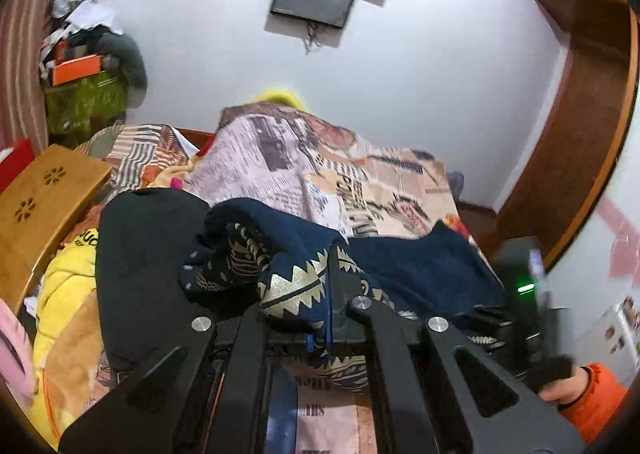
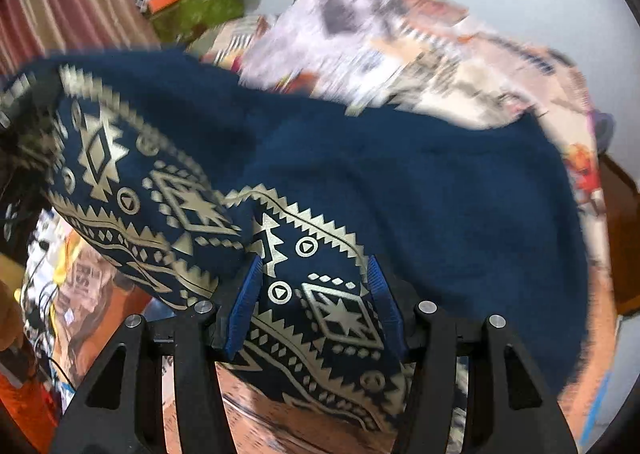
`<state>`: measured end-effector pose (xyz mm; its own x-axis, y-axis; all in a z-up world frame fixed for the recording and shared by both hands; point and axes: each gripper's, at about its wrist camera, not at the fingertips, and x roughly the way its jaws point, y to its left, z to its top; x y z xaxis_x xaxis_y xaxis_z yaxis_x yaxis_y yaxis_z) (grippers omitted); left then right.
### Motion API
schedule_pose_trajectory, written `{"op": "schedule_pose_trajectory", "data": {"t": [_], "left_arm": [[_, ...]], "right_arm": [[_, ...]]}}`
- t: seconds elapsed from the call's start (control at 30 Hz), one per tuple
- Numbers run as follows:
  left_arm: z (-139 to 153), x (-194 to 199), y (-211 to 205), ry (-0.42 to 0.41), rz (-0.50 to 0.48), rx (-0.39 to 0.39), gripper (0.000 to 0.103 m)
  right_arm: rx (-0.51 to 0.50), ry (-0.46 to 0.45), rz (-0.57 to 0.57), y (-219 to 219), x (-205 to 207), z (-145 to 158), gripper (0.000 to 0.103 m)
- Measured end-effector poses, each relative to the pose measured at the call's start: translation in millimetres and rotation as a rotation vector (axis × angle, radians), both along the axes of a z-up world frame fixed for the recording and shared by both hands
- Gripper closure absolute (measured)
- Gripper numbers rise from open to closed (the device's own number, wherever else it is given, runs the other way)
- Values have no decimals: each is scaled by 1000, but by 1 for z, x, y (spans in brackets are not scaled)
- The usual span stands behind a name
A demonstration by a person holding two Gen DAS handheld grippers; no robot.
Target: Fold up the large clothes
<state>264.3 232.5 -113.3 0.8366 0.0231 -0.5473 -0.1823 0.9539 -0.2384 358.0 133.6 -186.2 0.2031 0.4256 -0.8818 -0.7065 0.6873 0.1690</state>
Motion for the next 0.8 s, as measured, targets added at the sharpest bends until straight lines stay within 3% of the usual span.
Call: {"op": "schedule_pose_trajectory", "data": {"t": [0.13,0.3,0.43,0.57,0.7,0.8], "left_arm": [[-7,10,-17,25,-32,49,101],[9,23,-41,3,-93,22,101],[17,46,-82,4,-175,35,101],[12,67,-140,35,-285,64,101],[-13,79,-196,113,-408,42,101],[-48,80,-221,222,-478,-10,101]], "right_arm": [[20,37,2,5,1,-21,52],[120,137,-51,-38,19,-2,52],[178,55,-144,-97,18,27,52],[134,-69,-257,-163,20,48,52],[87,-123,-332,-214,19,54,52],[87,-121,-360,-240,12,56,52]]}}
